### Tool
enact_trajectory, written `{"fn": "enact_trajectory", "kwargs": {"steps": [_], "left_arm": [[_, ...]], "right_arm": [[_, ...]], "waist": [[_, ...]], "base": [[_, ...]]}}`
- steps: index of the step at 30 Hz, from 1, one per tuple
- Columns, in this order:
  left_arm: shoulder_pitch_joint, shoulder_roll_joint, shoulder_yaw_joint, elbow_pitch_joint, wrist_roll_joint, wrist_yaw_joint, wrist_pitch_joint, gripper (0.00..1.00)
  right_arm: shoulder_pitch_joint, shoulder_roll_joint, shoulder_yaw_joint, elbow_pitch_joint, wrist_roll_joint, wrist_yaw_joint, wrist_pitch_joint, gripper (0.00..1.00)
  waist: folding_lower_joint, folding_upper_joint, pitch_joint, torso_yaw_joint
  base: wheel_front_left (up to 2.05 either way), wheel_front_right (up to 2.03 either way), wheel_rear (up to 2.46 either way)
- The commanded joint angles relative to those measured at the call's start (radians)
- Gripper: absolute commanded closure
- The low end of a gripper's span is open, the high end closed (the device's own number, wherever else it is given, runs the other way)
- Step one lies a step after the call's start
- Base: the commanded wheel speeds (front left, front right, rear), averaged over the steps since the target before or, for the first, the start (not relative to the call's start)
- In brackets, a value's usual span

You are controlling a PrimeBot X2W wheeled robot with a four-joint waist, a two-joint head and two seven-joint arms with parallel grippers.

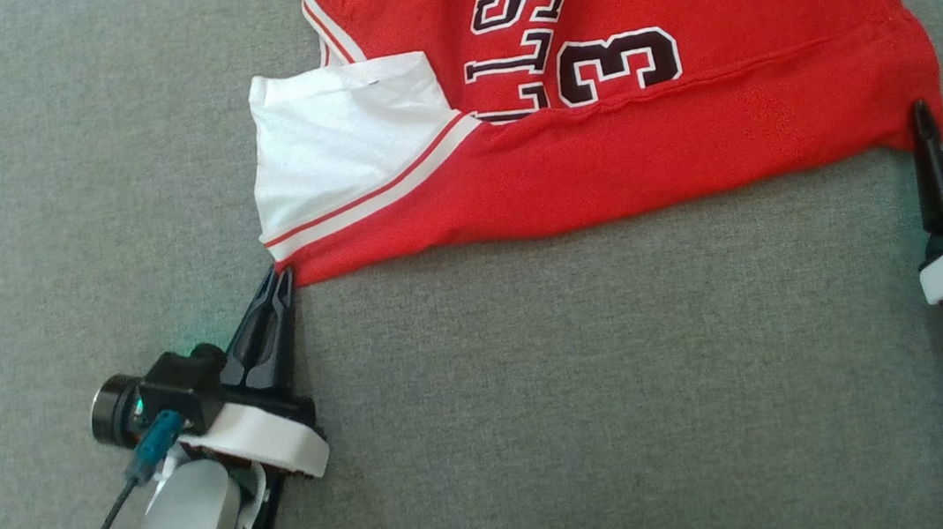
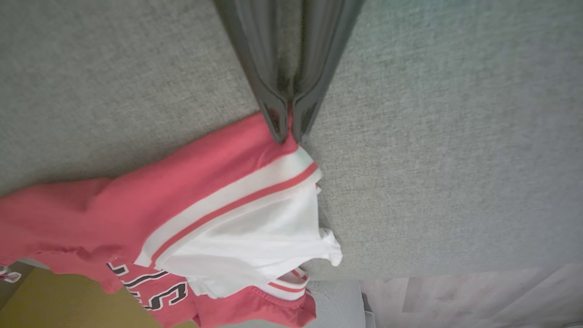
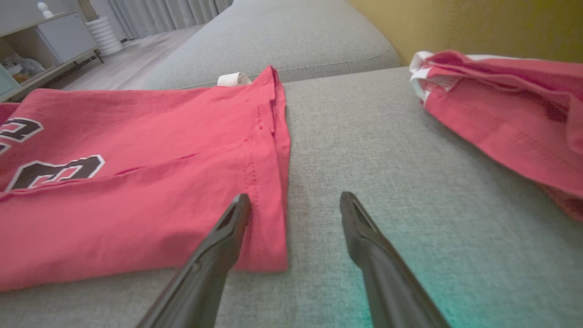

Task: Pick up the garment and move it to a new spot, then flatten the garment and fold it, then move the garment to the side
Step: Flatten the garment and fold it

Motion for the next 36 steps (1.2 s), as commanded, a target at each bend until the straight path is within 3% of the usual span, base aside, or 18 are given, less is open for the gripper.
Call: {"fn": "enact_trajectory", "kwargs": {"steps": [1, 6, 8, 9, 10, 25, 36], "left_arm": [[-0.005, 0.010, 0.004, 0.001, -0.003, -0.004, 0.008, 1.00], [0.005, 0.029, -0.009, -0.046, 0.000, -0.006, 0.008, 1.00], [0.009, 0.033, -0.008, -0.070, 0.002, -0.006, 0.008, 1.00], [0.012, 0.036, -0.009, -0.078, 0.004, -0.006, 0.008, 1.00], [0.014, 0.038, -0.009, -0.085, 0.007, -0.007, 0.008, 1.00], [0.062, 0.066, 0.018, -0.172, 0.020, -0.007, 0.008, 1.00], [0.283, 0.146, 0.025, -0.390, -0.024, 0.018, 0.086, 1.00]], "right_arm": [[-0.021, -0.013, 0.017, -0.011, -0.001, -0.001, 0.003, 0.00], [-0.045, -0.013, 0.041, 0.035, -0.009, -0.001, 0.030, 0.00], [-0.046, -0.018, 0.056, 0.043, 0.000, -0.001, 0.042, 0.62], [-0.046, -0.022, 0.062, 0.046, 0.004, -0.001, 0.046, 0.88], [-0.046, -0.025, 0.068, 0.047, 0.009, -0.001, 0.048, 1.00], [0.013, -0.091, 0.091, 0.007, 0.062, -0.001, 0.022, 1.00], [0.236, -0.162, 0.031, -0.179, 0.077, -0.001, 0.024, 1.00]], "waist": [[0.0001, -0.0001, -0.002, 0.003], [0.0001, -0.0001, -0.001, 0.020], [0.0001, -0.0001, 0.000, 0.028], [0.0001, -0.0001, 0.001, 0.031], [0.0001, -0.0001, 0.003, 0.032], [0.0001, -0.0001, 0.000, 0.022], [0.0001, -0.0001, -0.038, 0.001]], "base": [[0.00, 0.00, 0.00], [0.00, 0.00, 0.00], [0.00, 0.00, 0.00], [0.00, 0.00, 0.00], [0.00, 0.00, 0.00], [0.00, 0.00, 0.00], [0.00, 0.00, 0.00]]}}
